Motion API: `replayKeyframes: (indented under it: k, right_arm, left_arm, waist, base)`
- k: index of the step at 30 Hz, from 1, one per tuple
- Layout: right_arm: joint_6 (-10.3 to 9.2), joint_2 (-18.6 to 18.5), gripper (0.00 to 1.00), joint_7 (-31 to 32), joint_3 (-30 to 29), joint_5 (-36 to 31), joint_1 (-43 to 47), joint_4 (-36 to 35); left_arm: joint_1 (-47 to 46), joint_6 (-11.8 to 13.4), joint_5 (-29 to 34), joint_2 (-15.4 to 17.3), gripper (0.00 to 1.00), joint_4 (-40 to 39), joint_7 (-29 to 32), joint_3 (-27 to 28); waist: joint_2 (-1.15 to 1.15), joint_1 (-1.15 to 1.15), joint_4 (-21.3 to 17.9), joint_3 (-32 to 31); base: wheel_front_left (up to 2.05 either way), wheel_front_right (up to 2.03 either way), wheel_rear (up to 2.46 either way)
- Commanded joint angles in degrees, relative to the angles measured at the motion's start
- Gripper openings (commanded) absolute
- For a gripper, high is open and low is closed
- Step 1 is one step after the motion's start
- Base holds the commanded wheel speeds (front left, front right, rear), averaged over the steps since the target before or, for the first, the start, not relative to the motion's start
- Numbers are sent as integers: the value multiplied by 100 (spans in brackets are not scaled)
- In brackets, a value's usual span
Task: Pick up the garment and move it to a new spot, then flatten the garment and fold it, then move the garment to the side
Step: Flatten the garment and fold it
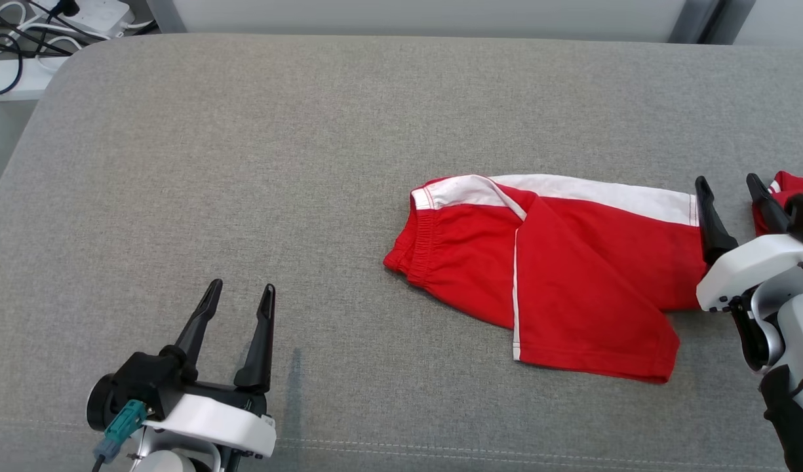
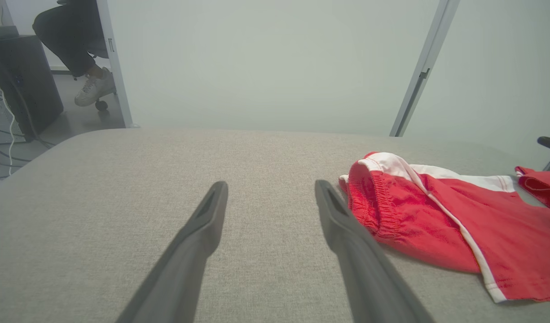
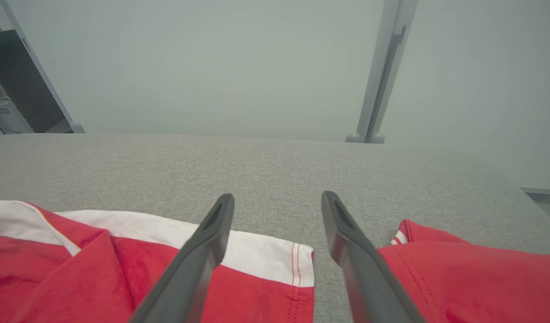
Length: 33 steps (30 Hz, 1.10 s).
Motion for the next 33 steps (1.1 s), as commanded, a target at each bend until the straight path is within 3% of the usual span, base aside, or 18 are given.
replayKeyframes:
  k: [1,8,18,26,33]
  right_arm:
    - [17,-20,100,-98,125,20,15,-186]
    - [17,169,100,-126,-69,-221,858,-1589]
    - [17,771,100,-127,-200,-699,2552,-3402]
    - [17,1006,100,-21,-38,-807,3310,-4022]
    - [17,1075,100,124,71,-824,3453,-4278]
  left_arm:
    - [-270,-42,77,100,100,-105,-58,237]
    - [-227,-100,146,113,100,-73,-59,332]
    - [-93,-109,179,195,100,-57,-49,352]
    - [-15,-86,144,267,100,-66,35,347]
    - [-13,-43,142,302,100,-159,114,316]
  waist:
    - [0,0,-15,-13]
    - [0,0,-120,-117]
    - [0,0,-329,-306]
    - [0,0,-483,-416]
    - [0,0,-585,-412]
  base:
    - [0,0,0]
    - [0,0,0]
    - [0,0,0]
    - [0,0,0]
    - [0,0,0]
